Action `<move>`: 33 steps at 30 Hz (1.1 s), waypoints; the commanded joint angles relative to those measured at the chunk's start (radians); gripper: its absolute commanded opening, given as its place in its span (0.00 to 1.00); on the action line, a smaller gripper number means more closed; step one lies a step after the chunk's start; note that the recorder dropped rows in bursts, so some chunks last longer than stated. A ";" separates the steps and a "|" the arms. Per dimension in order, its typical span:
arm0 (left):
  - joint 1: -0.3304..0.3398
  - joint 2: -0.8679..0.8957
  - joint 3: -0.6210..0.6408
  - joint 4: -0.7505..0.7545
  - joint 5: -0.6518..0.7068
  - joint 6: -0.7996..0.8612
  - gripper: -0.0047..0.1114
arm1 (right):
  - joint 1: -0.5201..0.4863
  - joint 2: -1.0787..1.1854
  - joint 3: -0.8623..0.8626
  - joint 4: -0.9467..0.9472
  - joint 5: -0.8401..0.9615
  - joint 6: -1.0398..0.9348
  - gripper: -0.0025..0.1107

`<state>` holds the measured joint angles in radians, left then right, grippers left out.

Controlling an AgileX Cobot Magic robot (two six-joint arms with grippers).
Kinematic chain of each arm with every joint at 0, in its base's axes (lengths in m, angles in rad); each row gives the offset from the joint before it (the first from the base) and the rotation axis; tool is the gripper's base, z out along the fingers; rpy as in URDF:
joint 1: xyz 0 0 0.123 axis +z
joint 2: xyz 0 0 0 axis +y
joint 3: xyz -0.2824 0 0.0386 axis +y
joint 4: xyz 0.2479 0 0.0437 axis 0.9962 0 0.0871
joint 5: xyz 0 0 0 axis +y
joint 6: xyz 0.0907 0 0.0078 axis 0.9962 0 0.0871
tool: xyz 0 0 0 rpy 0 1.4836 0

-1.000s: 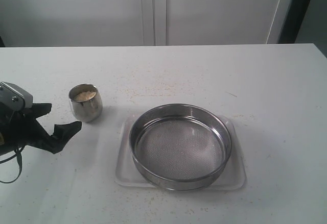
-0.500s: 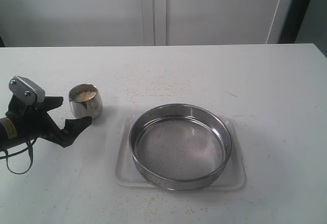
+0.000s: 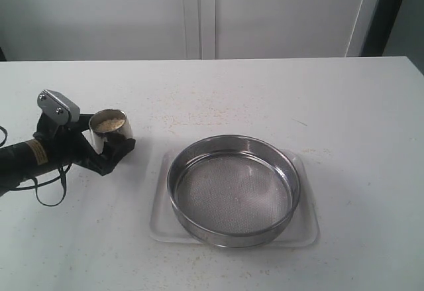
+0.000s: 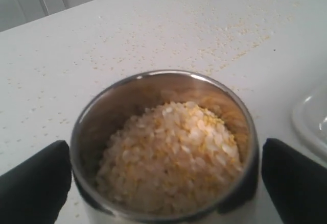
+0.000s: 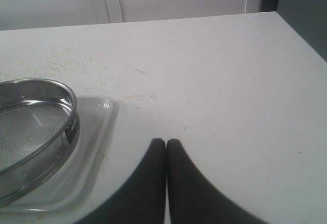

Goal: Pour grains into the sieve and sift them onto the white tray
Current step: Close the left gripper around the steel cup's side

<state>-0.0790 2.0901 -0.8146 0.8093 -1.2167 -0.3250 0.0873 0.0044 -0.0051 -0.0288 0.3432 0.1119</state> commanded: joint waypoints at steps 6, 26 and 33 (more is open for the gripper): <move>-0.004 0.053 -0.066 -0.001 -0.004 -0.019 0.94 | -0.006 -0.004 0.005 -0.002 -0.008 -0.002 0.02; -0.057 0.066 -0.124 -0.004 0.013 -0.039 0.94 | -0.006 -0.004 0.005 -0.002 -0.008 -0.002 0.02; -0.057 0.066 -0.126 -0.009 0.072 -0.039 0.94 | -0.006 -0.004 0.005 -0.002 -0.008 -0.002 0.02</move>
<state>-0.1298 2.1552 -0.9378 0.8039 -1.1842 -0.3563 0.0873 0.0044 -0.0051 -0.0288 0.3432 0.1119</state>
